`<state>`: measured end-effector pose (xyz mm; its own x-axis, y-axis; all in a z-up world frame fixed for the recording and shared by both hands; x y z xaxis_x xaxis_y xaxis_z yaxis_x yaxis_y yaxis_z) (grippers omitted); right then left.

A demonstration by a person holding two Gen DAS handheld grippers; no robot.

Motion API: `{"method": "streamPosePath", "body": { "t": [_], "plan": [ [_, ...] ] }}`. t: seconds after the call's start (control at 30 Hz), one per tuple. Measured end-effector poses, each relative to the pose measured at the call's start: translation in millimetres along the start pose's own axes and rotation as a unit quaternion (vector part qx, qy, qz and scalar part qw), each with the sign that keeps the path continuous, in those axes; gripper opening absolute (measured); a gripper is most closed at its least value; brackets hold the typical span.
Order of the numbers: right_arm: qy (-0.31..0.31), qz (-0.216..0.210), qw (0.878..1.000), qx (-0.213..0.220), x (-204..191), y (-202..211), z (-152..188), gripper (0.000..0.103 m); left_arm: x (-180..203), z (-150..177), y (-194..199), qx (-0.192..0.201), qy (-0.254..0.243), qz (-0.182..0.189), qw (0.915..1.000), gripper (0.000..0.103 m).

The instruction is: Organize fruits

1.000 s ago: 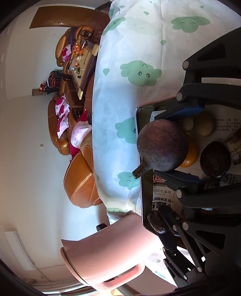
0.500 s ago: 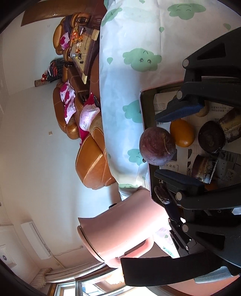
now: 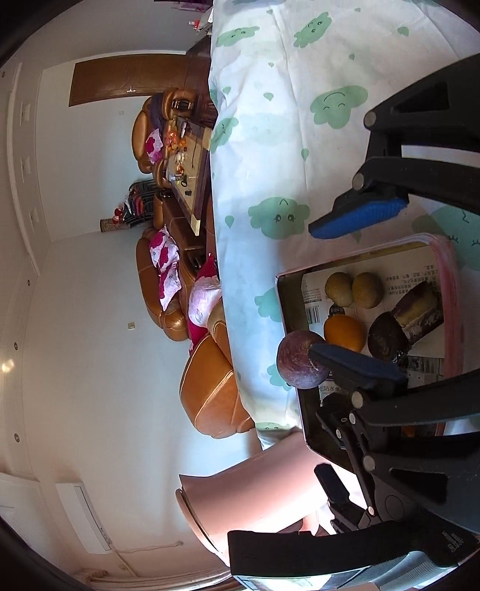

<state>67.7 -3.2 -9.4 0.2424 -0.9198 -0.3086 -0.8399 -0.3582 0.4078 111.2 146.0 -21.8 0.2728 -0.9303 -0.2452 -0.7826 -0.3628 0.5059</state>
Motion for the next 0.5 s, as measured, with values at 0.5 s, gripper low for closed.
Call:
{"method": "streamPosePath", "body": {
  "t": [0.5],
  "plan": [
    [0.019, 0.025, 0.998, 0.063, -6, 28, 2, 0.073, -10, 17, 28, 0.015, 0.022, 0.002, 0.9996, 0.103]
  ]
}}
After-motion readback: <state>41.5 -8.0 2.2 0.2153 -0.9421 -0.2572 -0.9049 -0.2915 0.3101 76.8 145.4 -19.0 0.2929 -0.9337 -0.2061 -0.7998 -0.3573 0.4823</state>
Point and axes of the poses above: each gripper's, at about its wrist camera, not at the fingertips, and y roughly against the way its jaws point, x to its right, z to its underside, the point moved 1 cm from there along -y, roughly the way its jaws point, and after that the axes turned 15 degrees about -z, right-handed, at the moved point
